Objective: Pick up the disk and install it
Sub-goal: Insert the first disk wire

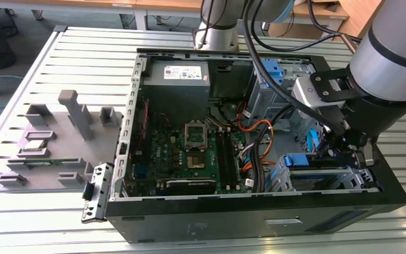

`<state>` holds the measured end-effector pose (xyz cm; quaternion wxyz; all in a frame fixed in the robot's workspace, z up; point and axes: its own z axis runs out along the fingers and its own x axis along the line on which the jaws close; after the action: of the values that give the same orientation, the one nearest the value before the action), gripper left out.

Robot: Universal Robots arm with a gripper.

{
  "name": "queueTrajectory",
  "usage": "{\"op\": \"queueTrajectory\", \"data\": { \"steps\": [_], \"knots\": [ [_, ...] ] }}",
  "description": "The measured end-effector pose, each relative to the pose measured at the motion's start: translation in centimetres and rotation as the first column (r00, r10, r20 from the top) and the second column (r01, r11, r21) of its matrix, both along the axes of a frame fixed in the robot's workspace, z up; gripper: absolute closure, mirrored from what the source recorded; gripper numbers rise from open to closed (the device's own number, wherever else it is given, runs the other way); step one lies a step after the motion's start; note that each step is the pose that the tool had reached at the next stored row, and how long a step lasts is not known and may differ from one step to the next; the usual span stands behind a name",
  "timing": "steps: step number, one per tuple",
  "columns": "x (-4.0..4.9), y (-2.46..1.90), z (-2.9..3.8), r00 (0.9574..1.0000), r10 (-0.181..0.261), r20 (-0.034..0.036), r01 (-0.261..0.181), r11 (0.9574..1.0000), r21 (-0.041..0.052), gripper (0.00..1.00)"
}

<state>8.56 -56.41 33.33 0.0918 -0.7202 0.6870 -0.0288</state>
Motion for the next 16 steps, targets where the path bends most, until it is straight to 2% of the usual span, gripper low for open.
{"op": "queueTrajectory", "data": {
  "steps": [5,16],
  "knots": [
    [0.00,0.00,-0.35,1.0000,0.000,0.0000,0.000,1.0000,-0.0002,0.84],
    [0.00,0.00,-0.54,1.0000,0.000,0.0000,0.000,1.0000,-0.0001,0.84]
  ]
}}
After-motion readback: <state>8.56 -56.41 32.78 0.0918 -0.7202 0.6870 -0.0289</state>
